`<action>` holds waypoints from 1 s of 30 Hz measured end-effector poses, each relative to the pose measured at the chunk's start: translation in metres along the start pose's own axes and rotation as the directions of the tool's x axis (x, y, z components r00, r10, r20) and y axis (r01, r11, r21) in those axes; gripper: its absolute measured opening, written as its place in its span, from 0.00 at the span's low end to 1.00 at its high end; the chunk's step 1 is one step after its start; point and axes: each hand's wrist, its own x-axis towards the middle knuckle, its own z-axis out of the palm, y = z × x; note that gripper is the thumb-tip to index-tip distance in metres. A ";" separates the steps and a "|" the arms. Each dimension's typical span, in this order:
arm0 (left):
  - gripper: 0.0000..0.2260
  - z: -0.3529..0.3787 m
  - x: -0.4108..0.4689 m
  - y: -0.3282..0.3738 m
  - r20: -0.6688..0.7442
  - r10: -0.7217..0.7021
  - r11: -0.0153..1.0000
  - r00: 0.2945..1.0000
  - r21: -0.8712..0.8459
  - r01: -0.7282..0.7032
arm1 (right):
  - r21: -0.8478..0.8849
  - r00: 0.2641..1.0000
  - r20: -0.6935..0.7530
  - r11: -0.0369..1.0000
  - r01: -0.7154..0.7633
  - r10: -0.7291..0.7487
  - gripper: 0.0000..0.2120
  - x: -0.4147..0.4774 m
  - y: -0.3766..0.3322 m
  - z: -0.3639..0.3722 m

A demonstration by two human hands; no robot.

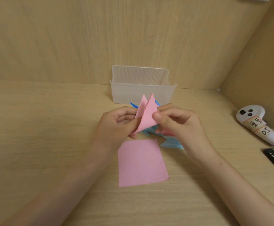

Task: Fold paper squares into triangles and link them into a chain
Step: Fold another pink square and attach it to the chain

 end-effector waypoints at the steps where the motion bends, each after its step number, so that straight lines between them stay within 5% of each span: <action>1: 0.11 0.001 -0.001 0.000 0.009 0.012 1.000 1.000 0.006 -0.012 | 0.000 1.000 -0.021 1.000 -0.022 0.022 0.07 0.000 0.000 0.001; 9: 0.11 0.003 -0.004 0.006 -0.013 0.078 0.997 0.997 -0.004 -0.078 | 0.030 0.995 -0.056 0.996 -0.086 0.087 0.06 0.000 -0.004 0.001; 17: 0.12 -0.001 -0.004 0.008 -0.058 0.091 0.992 0.994 -0.085 -0.095 | 0.003 0.994 0.088 0.997 -0.073 0.072 0.04 -0.003 -0.002 0.001; 26: 0.09 0.000 -0.006 0.009 -0.131 0.141 0.982 0.981 -0.107 -0.156 | 0.142 0.998 -0.001 0.988 -0.061 0.061 0.10 -0.001 0.000 0.007; 30: 0.07 0.001 -0.007 0.011 -0.153 0.112 0.981 0.982 -0.139 -0.134 | 0.062 0.993 0.011 0.991 -0.116 0.115 0.07 -0.002 -0.002 0.007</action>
